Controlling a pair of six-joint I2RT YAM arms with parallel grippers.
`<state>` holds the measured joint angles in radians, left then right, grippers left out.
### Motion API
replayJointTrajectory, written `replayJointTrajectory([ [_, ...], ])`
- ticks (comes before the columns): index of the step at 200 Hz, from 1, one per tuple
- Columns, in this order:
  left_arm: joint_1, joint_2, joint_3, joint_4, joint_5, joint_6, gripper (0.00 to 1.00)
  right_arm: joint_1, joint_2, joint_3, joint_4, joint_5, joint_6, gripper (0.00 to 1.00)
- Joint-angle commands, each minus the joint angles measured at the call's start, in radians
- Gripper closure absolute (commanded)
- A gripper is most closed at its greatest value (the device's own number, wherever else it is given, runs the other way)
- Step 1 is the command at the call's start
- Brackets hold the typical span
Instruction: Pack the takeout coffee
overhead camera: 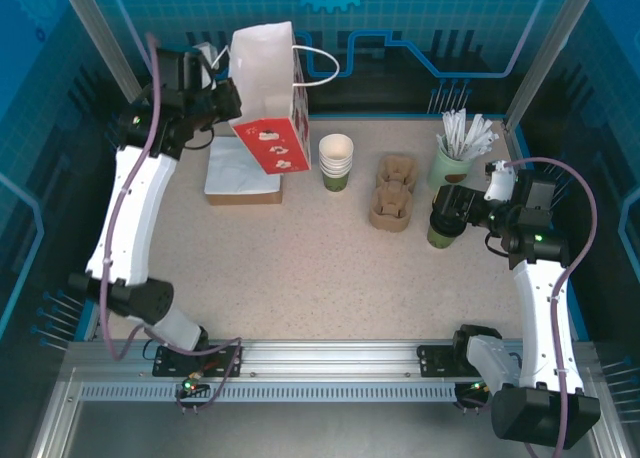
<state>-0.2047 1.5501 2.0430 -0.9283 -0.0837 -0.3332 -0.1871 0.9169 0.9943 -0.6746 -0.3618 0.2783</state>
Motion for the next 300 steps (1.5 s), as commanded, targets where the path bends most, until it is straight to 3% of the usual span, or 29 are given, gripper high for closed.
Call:
replayJointTrajectory([
  [1, -0.037, -0.145, -0.139, 0.023, -0.011, -0.014, 1.0, -0.012, 0.009, 0.01, -0.025, -0.046, 0.022, 0.0],
  [49, -0.1, -0.456, -0.442, 0.005, 0.055, -0.165, 1.0, 0.0, 0.065, 0.054, -0.07, -0.09, 0.043, 0.06],
  [81, -0.114, -0.543, -0.546, -0.056, 0.12, -0.259, 1.0, 0.043, 0.127, 0.101, -0.118, -0.086, 0.049, 0.13],
  [111, -0.145, -0.608, -0.69, 0.013, 0.157, -0.356, 1.0, 0.11, 0.2, 0.158, -0.163, -0.033, 0.048, 0.2],
  [167, -0.222, -0.591, -0.814, 0.104, 0.118, -0.418, 1.0, 0.247, 0.388, 0.303, -0.254, 0.122, 0.018, 0.35],
  [208, -0.264, -0.53, -0.851, 0.157, 0.098, -0.428, 1.0, 0.314, 0.524, 0.385, -0.258, 0.223, -0.003, 0.39],
  [276, -0.278, -0.458, -0.869, 0.201, 0.061, -0.421, 0.96, 0.332, 0.742, 0.481, -0.255, 0.297, -0.019, 0.41],
  [300, -0.279, -0.444, -0.881, 0.217, 0.064, -0.429, 0.9, 0.332, 0.794, 0.493, -0.244, 0.288, -0.016, 0.41],
])
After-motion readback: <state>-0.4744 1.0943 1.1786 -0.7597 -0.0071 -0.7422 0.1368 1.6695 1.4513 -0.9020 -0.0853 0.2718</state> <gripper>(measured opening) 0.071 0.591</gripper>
